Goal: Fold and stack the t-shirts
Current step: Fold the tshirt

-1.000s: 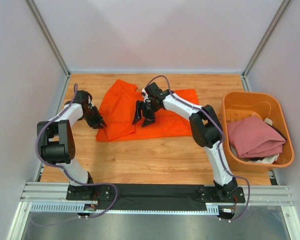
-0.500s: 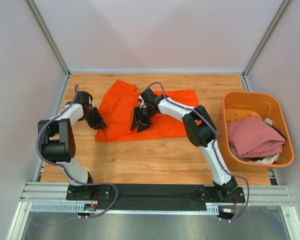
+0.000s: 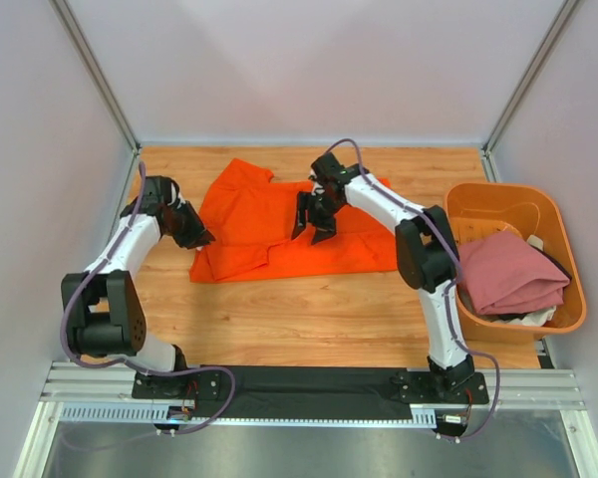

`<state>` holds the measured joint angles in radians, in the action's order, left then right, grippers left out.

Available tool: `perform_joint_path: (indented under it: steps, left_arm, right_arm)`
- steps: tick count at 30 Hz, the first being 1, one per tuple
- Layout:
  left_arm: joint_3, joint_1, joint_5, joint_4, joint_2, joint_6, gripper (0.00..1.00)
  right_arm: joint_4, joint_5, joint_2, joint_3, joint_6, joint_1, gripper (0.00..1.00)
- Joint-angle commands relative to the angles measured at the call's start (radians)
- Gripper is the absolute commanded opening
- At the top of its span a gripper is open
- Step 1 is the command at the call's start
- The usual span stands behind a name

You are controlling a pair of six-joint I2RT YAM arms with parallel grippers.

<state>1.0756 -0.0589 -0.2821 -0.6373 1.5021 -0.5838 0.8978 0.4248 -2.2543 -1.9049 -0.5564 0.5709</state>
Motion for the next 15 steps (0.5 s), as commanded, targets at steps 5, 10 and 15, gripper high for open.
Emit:
perform_joint_path:
  steps: [5,10,15]
  left_arm:
    - [-0.082,0.054,-0.105,0.175,0.105,-0.126,0.23]
    - [-0.080,0.053,-0.003,0.116,0.193,-0.175,0.22]
    - [-0.089,0.053,0.112,0.012,0.205,-0.171,0.22]
  right_arm:
    - [0.039,-0.084,0.122,0.099,0.047,-0.178,0.53]
    - [0.055,-0.182,0.136,0.156,0.108,-0.187,0.52]
    - [-0.036,-0.225,0.214,0.382,0.081,-0.184,0.50]
